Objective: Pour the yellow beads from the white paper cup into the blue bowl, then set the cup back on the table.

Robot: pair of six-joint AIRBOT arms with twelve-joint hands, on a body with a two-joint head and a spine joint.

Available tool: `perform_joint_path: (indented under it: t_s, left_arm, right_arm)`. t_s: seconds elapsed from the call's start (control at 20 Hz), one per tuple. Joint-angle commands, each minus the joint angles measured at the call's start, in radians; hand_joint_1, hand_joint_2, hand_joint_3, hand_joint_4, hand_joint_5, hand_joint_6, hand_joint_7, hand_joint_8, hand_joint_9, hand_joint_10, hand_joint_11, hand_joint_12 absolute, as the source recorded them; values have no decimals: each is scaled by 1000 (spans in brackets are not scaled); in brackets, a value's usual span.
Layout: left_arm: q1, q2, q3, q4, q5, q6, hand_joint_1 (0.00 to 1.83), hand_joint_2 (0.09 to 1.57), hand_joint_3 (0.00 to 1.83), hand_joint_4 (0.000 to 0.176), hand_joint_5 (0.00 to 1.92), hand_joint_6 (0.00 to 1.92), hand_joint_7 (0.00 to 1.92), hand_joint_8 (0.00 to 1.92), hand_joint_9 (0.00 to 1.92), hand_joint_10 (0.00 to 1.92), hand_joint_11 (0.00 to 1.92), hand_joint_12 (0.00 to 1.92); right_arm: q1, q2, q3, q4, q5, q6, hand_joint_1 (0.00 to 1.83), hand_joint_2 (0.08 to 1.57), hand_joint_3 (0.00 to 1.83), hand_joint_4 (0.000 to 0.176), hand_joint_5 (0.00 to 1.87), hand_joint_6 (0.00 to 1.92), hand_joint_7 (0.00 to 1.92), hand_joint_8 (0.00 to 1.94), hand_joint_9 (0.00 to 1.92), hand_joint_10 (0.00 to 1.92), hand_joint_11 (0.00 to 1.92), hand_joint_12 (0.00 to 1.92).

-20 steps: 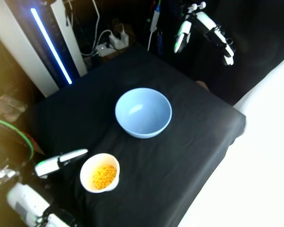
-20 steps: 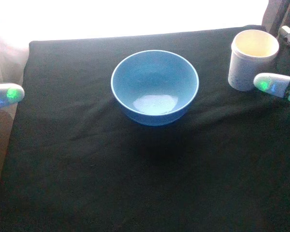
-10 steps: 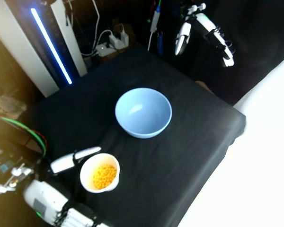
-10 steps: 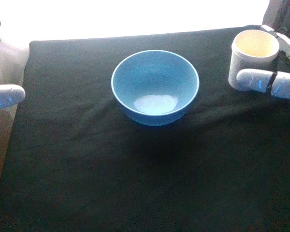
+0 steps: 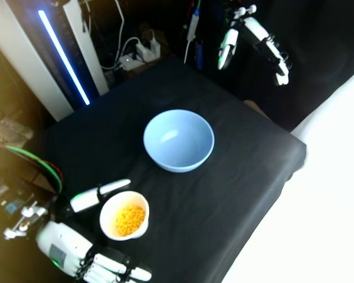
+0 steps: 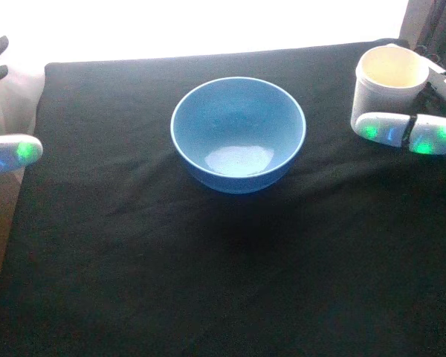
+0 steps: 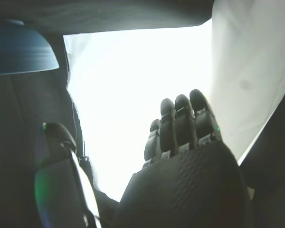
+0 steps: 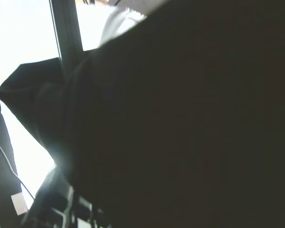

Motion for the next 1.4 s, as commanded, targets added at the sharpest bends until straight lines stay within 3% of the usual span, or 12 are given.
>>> perform_joint_path:
  t_s: [0.0, 0.15, 0.6, 0.7, 0.8, 0.85, 0.9, 0.95, 1.0, 1.15, 1.2, 1.35]
  left_arm:
    - [-5, 0, 11, -19, -119, -13, 642, 824, 2, 106, 51, 0, 261, 0, 169, 0, 0, 280]
    - [-5, -4, 15, -19, -116, -17, 640, 840, 2, 99, 44, 0, 255, 0, 190, 3, 0, 379]
    - [-5, -7, 16, -19, -117, -18, 644, 816, 0, 109, 42, 0, 253, 2, 181, 2, 0, 363]
    - [-5, -8, 16, -19, -117, -18, 633, 820, 0, 100, 40, 0, 252, 1, 212, 8, 0, 423]
    - [-5, -9, 17, -19, -117, -18, 628, 819, 0, 113, 36, 1, 257, 0, 230, 6, 0, 516]
    - [-5, -10, 17, -19, -116, -18, 628, 819, 0, 113, 36, 1, 257, 0, 230, 6, 0, 516]
    - [-5, -11, 17, -19, -115, -18, 632, 822, 0, 116, 38, 1, 260, 2, 224, 3, 0, 517]
    - [-5, -13, 17, -19, -114, -18, 638, 829, 2, 120, 34, 0, 249, 0, 207, 0, 0, 497]
    - [-5, -13, 17, -19, -113, -18, 638, 829, 2, 120, 34, 0, 249, 0, 207, 0, 0, 497]
    - [-5, -14, 17, -19, -113, -18, 616, 827, 1, 137, 48, 5, 257, 3, 223, 7, 0, 486]
    - [-5, -14, 17, -19, -113, -18, 608, 830, 1, 142, 47, 2, 250, 0, 212, 1, 0, 470]
    - [-4, -16, 17, -19, -113, -18, 598, 836, 3, 144, 40, 3, 245, 3, 205, 2, 0, 460]
  right_arm:
    - [14, 5, 9, 7, 125, 19, 675, 570, 0, 50, 163, 2, 0, 0, 0, 0, 0, 7]
    - [26, 1, 14, -3, 125, 23, 643, 574, 1, 27, 170, 4, 0, 0, 0, 0, 0, 0]
    - [44, -8, 24, -21, 125, 31, 660, 557, 0, 33, 232, 18, 0, 0, 0, 0, 0, 0]
    - [45, -9, 25, -24, 125, 34, 684, 569, 5, 2, 311, 20, 0, 0, 0, 0, 0, 0]
    - [47, -10, 26, -26, 125, 36, 733, 655, 7, 53, 623, 16, 10, 1, 0, 0, 0, 0]
    - [47, -10, 26, -27, 125, 38, 733, 655, 7, 53, 623, 16, 10, 1, 0, 0, 0, 0]
    - [47, -10, 26, -28, 125, 38, 771, 729, 8, 46, 743, 16, 48, 4, 0, 0, 0, 0]
    - [48, -10, 26, -28, 125, 39, 839, 795, 10, 2, 856, 16, 109, 11, 0, 0, 0, 0]
    - [48, -10, 26, -28, 125, 39, 839, 795, 10, 2, 856, 16, 109, 11, 0, 0, 0, 0]
    - [48, -10, 26, -28, 125, 39, 877, 918, 13, 105, 1020, 13, 236, 10, 0, 0, 0, 0]
    - [48, -10, 26, -29, 125, 39, 1024, 1061, 8, 173, 1062, 793, 272, 10, 18, 8, 0, 0]
    - [48, -9, 26, -47, 125, 39, 1012, 1095, 2, 176, 1003, 928, 289, 3, 41, 7, 0, 0]
